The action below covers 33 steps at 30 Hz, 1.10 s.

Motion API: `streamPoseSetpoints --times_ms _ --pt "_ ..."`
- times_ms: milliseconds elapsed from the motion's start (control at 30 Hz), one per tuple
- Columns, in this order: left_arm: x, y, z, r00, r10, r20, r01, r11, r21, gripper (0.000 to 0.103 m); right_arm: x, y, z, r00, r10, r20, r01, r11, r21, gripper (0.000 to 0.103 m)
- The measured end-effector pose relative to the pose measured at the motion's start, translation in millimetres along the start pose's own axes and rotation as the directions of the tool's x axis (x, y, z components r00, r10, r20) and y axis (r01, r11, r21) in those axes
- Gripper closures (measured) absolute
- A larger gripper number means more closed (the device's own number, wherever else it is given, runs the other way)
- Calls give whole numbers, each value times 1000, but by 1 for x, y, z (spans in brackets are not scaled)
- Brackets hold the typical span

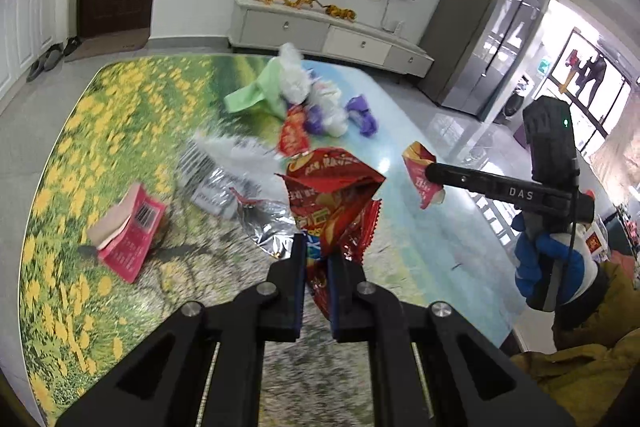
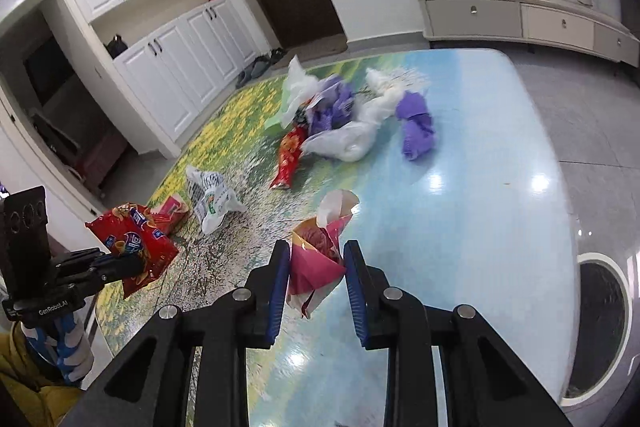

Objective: Collect trash
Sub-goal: 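Drop the red bag and pink wrapper into the bin from both grippers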

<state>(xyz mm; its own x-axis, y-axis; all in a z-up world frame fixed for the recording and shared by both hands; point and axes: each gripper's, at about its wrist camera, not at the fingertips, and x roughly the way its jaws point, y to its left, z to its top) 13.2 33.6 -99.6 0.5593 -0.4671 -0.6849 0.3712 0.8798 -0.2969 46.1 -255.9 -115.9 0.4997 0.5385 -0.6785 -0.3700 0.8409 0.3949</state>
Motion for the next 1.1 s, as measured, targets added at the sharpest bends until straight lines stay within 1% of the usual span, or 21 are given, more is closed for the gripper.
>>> streamPoseSetpoints --times_ms 100,233,333,367,433,533,600,800,900,967,1000,1033,1067,1100 --pt "4 -20 12 1000 -29 -4 29 999 32 95 -25 -19 -3 998 -19 57 17 999 38 77" --pt "21 -56 31 997 -72 -34 75 992 100 95 -65 -53 -15 987 -82 136 69 992 103 77" --pt "44 -93 49 991 -113 -68 123 979 163 95 -97 -84 -28 968 -168 186 138 977 162 77" --pt "53 -106 54 989 -122 -79 135 973 187 95 -107 -96 -33 959 -205 197 169 968 186 77" --pt "74 -133 66 984 -145 -107 166 959 230 95 -125 -122 -44 944 -257 209 205 949 241 77" --pt "111 -174 83 974 -167 -153 205 937 282 95 -143 -161 -61 922 -329 205 250 909 333 77" --pt "138 -201 90 963 -187 -193 238 925 295 94 -148 -184 -69 914 -356 192 263 884 387 77" --pt "210 -272 107 946 -192 -262 275 903 330 94 -137 -234 -81 906 -402 134 301 833 465 76" --pt "240 -297 111 942 -186 -281 278 900 336 91 -130 -257 -89 904 -414 104 313 808 499 74" --pt "257 -307 113 933 -194 -304 292 901 320 91 -128 -270 -93 899 -430 80 333 792 512 72" --pt "266 -312 114 927 -201 -317 301 902 310 86 -127 -276 -96 898 -435 70 340 786 517 68" --pt "271 -316 113 923 -204 -327 307 902 304 76 -125 -281 -99 895 -441 59 349 778 523 64" --pt "275 -319 113 919 -210 -332 314 901 298 70 -126 -287 -101 892 -450 49 359 769 529 63" --pt "279 -322 112 918 -215 -334 318 901 294 59 -125 -288 -103 888 -457 42 366 761 535 63"
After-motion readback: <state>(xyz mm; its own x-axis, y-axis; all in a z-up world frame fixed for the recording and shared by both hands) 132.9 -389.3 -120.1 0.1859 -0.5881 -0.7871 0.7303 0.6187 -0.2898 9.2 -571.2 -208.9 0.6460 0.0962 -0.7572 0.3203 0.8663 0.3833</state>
